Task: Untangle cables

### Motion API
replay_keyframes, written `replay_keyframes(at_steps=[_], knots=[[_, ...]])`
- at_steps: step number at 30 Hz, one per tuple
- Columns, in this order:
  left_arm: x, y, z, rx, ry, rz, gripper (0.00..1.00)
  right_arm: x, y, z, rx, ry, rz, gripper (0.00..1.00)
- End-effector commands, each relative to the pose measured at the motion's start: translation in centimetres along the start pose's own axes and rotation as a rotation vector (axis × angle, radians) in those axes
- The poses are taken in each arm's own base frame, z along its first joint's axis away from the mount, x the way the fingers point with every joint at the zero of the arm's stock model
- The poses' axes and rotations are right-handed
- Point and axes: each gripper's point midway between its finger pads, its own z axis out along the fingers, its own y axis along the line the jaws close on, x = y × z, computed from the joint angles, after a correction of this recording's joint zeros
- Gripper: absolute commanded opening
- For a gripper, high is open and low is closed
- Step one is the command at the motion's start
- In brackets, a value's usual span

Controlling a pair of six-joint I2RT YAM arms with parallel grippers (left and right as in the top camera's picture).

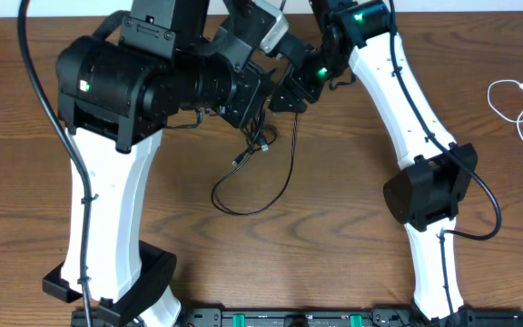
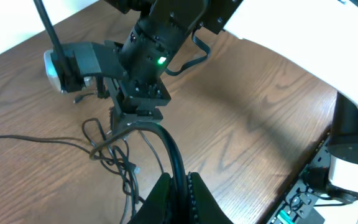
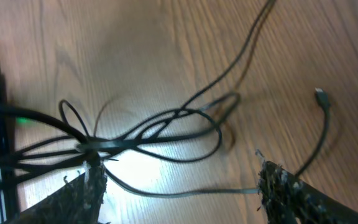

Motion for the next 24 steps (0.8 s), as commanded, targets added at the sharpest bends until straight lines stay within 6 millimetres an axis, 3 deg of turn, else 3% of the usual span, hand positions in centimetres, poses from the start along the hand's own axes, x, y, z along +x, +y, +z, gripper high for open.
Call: replay_keyframes(at_steps=[1,10,16,24], knots=[[1.5,0.3,0.2,-0.019,0.067,-0.01,0.08,-0.4,0.6,0.5,-0.028,-0.015,-0.023,0.73],[-2.6,4.1,-0.3,-0.213,-0.128,-0.327,0.07,-1.4,-0.2,0.4,-0.003,-0.054,0.082,0.73],[-3.2,5.9,-0.9,-0.31,-0.185,-0.439,0.08,-2.1,-0.4,0.4,0.0,-0.083,0.09,0.75],[-4.0,6.3,-0.9,-0.317,-0.228,-0.493,0.07,-3.3,0.1,0.5,-0.027,-0.126,0.124,0.79]])
